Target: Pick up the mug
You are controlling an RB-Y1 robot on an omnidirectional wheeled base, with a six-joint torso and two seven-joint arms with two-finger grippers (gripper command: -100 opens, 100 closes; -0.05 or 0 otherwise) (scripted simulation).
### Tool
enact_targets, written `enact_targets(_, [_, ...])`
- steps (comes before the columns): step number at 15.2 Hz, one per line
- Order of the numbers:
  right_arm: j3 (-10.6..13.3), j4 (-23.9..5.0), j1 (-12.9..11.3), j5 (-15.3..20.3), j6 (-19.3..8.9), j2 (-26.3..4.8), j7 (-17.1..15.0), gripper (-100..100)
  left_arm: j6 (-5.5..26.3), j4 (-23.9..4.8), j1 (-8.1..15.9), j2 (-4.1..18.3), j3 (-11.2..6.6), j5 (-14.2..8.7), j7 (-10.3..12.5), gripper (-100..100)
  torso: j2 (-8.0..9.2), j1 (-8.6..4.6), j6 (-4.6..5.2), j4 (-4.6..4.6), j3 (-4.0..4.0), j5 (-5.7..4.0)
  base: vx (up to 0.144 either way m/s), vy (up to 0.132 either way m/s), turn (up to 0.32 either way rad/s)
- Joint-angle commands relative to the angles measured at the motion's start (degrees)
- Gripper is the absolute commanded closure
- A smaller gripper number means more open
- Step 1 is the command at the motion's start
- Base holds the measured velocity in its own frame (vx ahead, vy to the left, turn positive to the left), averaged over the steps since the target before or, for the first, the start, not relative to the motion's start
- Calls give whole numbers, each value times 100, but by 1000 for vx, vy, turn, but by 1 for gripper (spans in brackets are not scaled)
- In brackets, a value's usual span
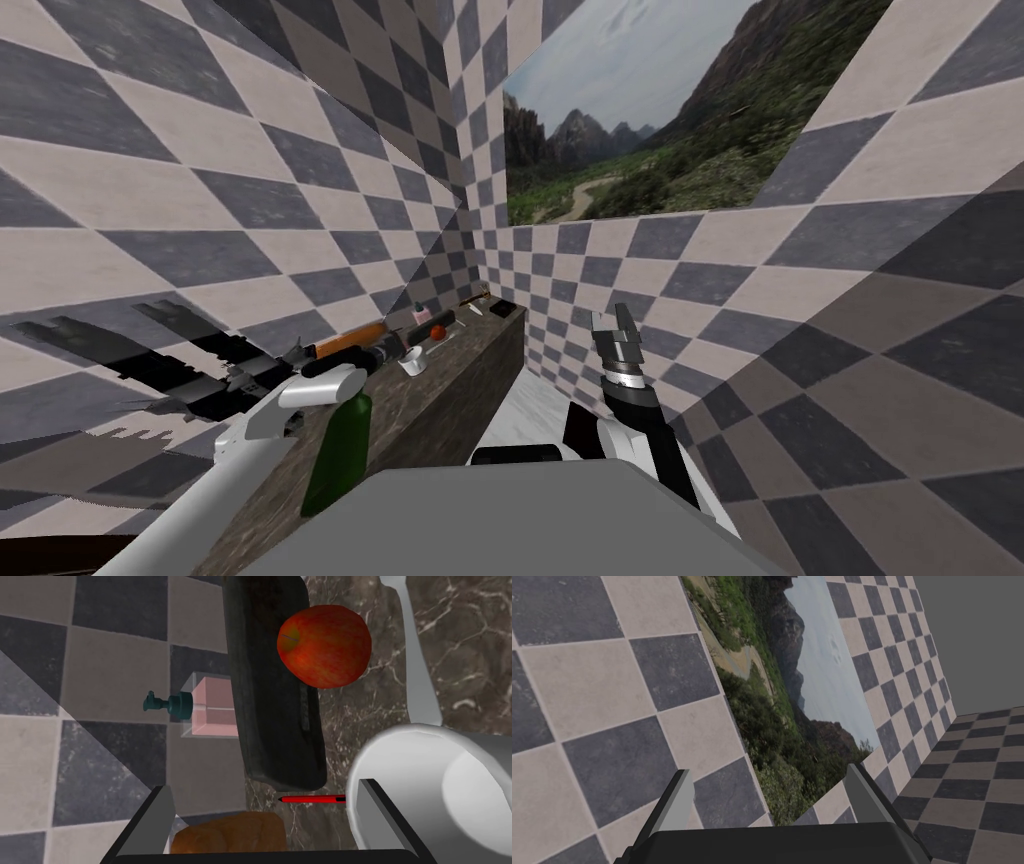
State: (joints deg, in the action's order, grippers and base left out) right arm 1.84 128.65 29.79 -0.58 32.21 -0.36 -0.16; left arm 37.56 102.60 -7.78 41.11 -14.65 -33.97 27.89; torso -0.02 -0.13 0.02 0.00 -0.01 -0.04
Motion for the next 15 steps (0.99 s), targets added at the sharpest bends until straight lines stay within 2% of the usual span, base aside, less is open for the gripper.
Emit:
enact_targets(1, [0, 0, 0, 0, 0, 0, 0, 0, 286, -73, 55, 71, -18, -75, 45, -100, 0, 0, 0, 0, 0, 0, 16, -14, -60])
enact_targets(2, [0, 0, 1, 0, 0, 0, 0, 0, 333, -73, 55, 71, -18, -75, 45, -100, 1, 1, -3, 0, 0, 1, 9, -8, 13])
enact_targets(3, [-1, 0, 1, 0, 0, 0, 0, 0, 507, -262, 134, 269, -76, -304, 152, -100, 3, 3, -4, 0, 1, 1, 12, -19, -100])
enact_targets(6, [0, 0, 0, 0, 0, 0, 0, 0, 772, -262, 134, 269, -76, -304, 152, -100, 2, 2, -3, 0, 1, 1, 13, -13, -84])
enact_targets(7, [-1, 0, 1, 0, 0, 0, 0, 0, 933, -455, 203, 460, -129, -529, 256, -100, 4, 4, -4, 1, 2, 2, 13, -15, -123])
enact_targets(10, [0, 0, 0, 0, 0, 0, 0, 0, 1208, -455, 203, 460, -129, -529, 256, -100, 4, 3, -4, 0, 2, 1, 11, -11, -70])
enact_targets(11, [-1, 0, 1, 0, 0, 0, 0, 0, 1393, -650, 264, 644, -177, -749, 358, -100, 6, 4, -5, 1, 3, 2, 11, -10, -112])
enact_targets(14, [0, 0, 0, 0, 0, 0, 0, 0, 1639, -650, 264, 644, -177, -749, 358, -100, 4, 5, -3, 1, 2, 2, 11, -6, -71])
enact_targets(15, [-1, 0, 1, 0, 0, 0, 0, 0, 1828, -846, 318, 819, -221, -963, 458, -100, 6, 6, -5, 1, 3, 2, 12, -9, -90])
